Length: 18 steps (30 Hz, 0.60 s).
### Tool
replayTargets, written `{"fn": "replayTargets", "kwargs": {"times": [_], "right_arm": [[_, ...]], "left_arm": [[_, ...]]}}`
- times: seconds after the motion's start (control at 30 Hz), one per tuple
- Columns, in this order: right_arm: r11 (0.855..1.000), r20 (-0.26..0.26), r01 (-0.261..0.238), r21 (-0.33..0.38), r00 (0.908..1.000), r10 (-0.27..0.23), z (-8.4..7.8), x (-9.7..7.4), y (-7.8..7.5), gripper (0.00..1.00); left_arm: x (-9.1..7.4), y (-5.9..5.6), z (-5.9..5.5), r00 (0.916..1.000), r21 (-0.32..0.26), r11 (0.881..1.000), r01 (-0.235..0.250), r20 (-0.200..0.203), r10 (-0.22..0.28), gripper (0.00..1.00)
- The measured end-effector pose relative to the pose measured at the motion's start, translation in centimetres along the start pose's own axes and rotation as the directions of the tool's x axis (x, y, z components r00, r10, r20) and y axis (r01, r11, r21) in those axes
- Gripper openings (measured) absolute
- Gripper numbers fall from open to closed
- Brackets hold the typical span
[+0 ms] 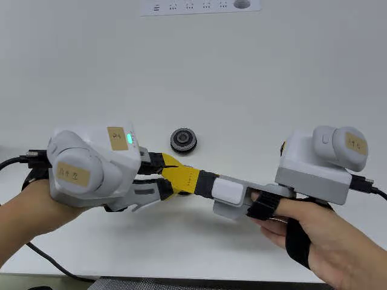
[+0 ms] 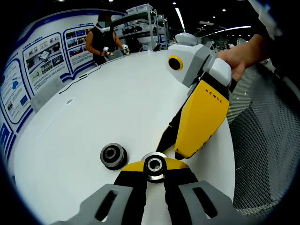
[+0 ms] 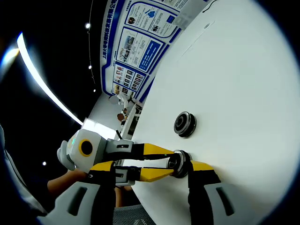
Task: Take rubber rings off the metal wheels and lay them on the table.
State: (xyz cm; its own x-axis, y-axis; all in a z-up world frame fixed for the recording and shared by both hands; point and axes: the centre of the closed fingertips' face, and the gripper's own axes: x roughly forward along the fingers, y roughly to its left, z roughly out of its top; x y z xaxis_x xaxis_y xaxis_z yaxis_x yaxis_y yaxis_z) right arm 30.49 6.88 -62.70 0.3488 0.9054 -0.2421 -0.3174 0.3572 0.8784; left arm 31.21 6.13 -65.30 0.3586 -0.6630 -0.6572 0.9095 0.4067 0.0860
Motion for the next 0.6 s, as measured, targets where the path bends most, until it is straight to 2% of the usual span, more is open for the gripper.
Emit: {"fn": "replayTargets", "kwargs": {"times": [0.6], "right_arm": [[1.000, -0.006, -0.014, 0.011, 0.9999, 0.014, -0.23, -0.19, 0.18, 0.63]], "left_arm": [[0.04, -0.06, 0.01, 1.0000, -0.001, 1.000, 0.006, -0.005, -0.006, 0.13]]}}
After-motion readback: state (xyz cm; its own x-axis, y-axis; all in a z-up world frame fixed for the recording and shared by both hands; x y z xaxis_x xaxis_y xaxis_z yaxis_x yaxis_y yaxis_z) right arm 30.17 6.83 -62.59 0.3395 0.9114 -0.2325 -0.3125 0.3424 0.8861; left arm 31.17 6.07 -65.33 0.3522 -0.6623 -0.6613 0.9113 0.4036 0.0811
